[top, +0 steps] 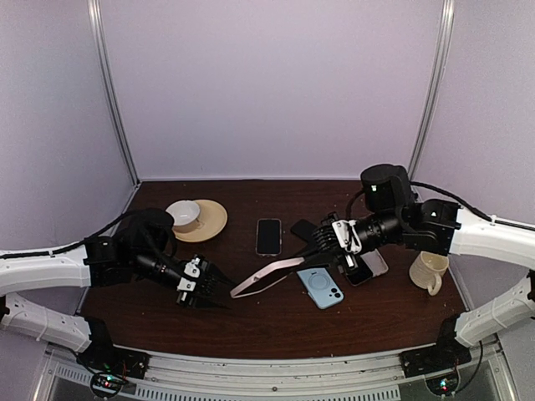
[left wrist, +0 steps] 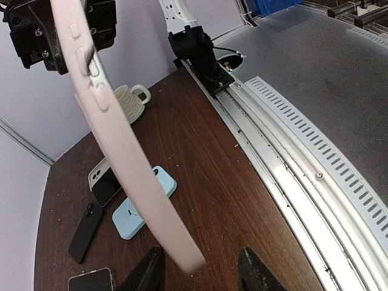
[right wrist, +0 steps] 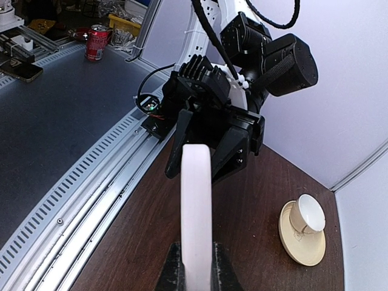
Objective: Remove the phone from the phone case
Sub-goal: Remove the top left corner of the phone case, then remove the bottom left corner of the phone case.
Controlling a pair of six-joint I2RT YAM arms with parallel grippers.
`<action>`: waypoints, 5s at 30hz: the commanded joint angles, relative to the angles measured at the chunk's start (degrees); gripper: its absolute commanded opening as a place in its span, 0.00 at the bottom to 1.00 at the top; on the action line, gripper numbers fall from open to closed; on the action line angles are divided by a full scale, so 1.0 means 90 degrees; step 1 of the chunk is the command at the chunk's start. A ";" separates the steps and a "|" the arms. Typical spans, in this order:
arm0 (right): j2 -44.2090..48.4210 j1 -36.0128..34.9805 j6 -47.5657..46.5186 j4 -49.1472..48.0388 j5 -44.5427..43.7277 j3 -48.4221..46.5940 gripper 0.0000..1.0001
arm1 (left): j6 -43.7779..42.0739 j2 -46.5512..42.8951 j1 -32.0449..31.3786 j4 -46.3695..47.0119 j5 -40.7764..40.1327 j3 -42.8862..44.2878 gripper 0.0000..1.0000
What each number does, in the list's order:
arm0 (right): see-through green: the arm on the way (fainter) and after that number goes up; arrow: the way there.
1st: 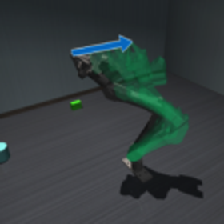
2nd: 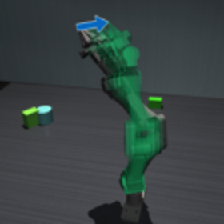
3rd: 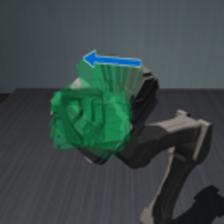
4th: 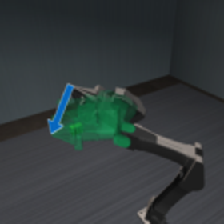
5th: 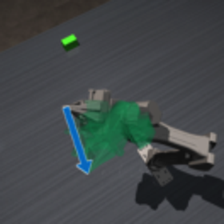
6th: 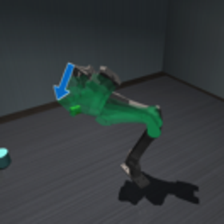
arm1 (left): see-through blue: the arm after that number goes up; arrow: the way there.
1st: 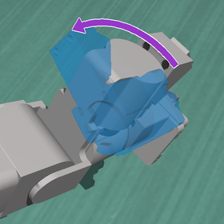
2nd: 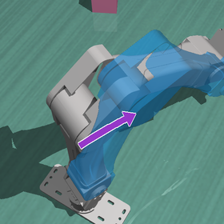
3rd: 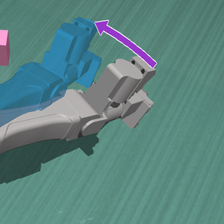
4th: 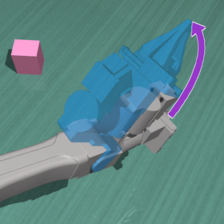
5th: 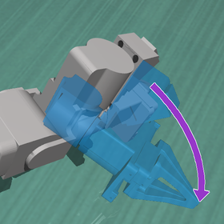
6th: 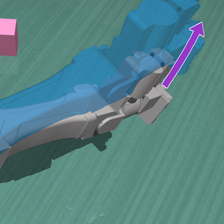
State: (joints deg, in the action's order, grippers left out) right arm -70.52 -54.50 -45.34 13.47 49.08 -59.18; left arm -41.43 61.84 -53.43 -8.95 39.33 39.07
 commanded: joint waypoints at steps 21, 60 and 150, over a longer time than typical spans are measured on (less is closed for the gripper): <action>-0.0273 -0.0223 -0.0045 -0.0399 0.0266 -0.0498 0.00 | -0.0325 -0.0013 0.0030 0.0083 0.0434 0.0081 0.21; -0.1193 -0.0390 0.0038 0.0390 0.1351 -0.1200 0.00 | -0.1871 -0.0096 -0.0020 -0.1328 0.1357 0.0188 0.10; -0.0220 -0.0419 0.4513 -0.6819 -0.0870 0.0921 0.00 | 0.3002 -0.0959 0.1239 0.4849 0.1163 -0.0894 0.33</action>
State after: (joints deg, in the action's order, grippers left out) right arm -72.66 -57.91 -5.63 -43.09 40.75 -49.41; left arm -14.44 53.12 -42.68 32.71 47.64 31.18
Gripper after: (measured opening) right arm 0.063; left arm 0.336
